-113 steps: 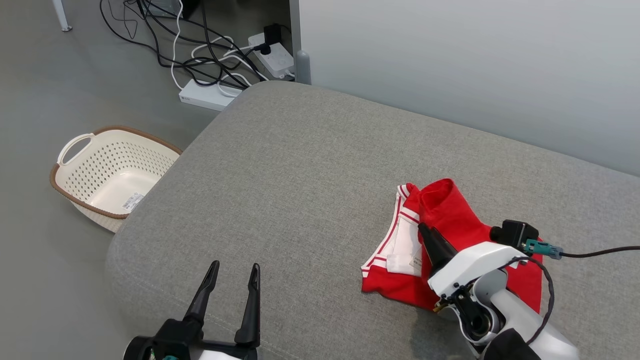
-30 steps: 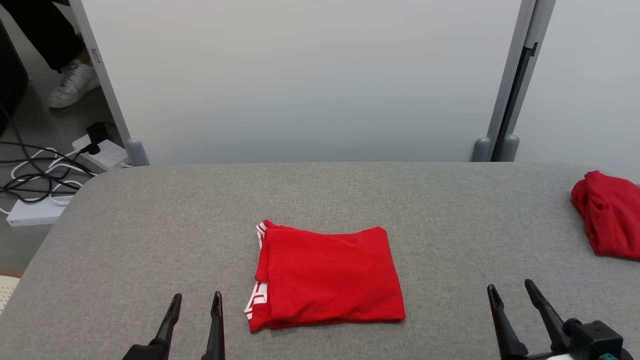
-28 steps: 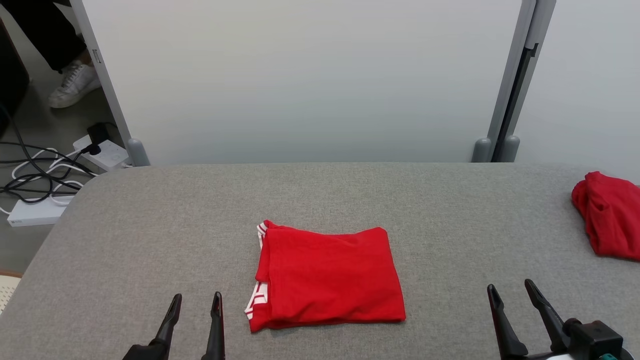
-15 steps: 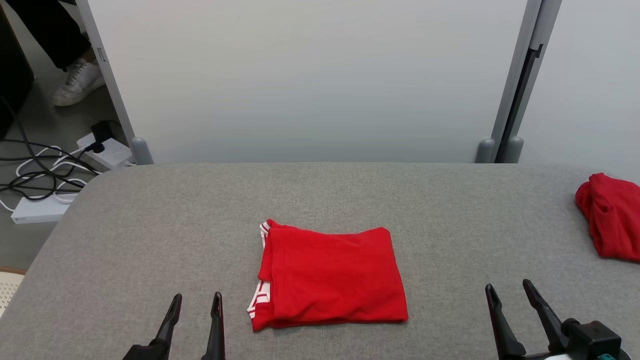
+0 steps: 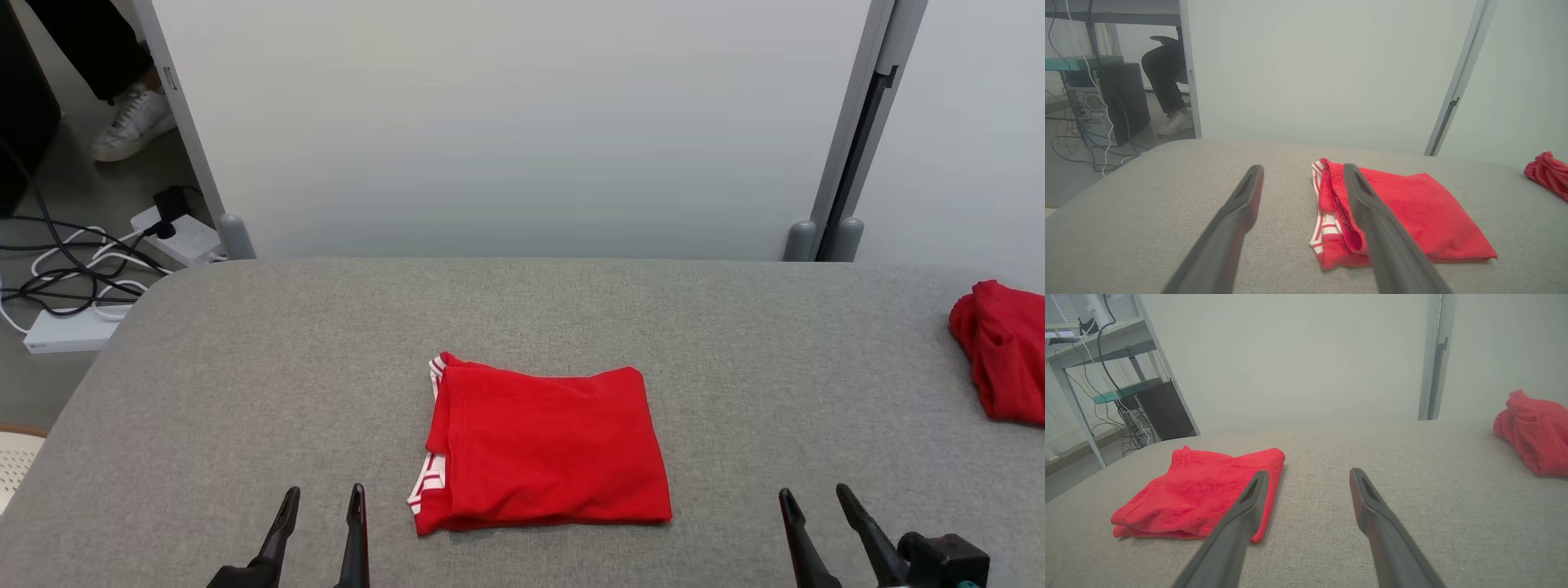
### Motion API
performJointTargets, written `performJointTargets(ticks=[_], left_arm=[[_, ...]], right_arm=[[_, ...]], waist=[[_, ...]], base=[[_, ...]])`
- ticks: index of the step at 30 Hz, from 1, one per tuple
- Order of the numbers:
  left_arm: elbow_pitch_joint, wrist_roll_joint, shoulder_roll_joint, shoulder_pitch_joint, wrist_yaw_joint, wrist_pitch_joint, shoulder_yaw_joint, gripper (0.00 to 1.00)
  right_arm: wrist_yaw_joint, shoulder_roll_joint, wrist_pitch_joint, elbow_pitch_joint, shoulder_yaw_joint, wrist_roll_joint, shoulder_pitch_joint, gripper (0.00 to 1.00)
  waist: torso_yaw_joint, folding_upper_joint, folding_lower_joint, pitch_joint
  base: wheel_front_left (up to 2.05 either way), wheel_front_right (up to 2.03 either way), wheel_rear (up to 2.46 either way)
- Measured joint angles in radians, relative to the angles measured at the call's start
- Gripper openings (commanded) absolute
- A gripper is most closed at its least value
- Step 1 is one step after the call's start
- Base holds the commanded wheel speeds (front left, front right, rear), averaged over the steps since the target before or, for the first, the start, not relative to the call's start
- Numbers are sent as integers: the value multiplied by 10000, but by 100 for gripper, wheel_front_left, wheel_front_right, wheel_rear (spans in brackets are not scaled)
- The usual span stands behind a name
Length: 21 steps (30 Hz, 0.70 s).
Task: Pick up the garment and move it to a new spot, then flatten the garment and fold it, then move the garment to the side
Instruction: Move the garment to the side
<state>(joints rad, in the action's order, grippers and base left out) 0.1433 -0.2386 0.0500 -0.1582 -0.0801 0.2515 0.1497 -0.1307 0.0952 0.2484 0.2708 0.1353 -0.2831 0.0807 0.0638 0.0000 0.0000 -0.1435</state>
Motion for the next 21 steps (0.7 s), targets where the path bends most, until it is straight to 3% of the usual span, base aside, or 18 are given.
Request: performJointTargets(ticks=[6,11,15,21], left_arm=[[163,-109,2,44,-4,0,128,100],[272,-132,0,274,0,0,334,100],[332,-144,2,428,10,0,403,100],[412,-144,0,634,98,0,575,100]], right_arm=[[0,-36,-2,1893,550,-1131,-1245,100],[0,-36,-109,3308,1595,-3693,-2666,100],[0,247,-483,4021,2370,-5223,-3619,100],[0,796,-828,5323,3229,-6255,-4751,100]], waist=[[166,0,-1,248],[490,0,0,482],[789,0,-1,698],[1278,0,0,1047]], base=[[0,0,0],[0,0,0],[0,0,0],[0,0,0]])
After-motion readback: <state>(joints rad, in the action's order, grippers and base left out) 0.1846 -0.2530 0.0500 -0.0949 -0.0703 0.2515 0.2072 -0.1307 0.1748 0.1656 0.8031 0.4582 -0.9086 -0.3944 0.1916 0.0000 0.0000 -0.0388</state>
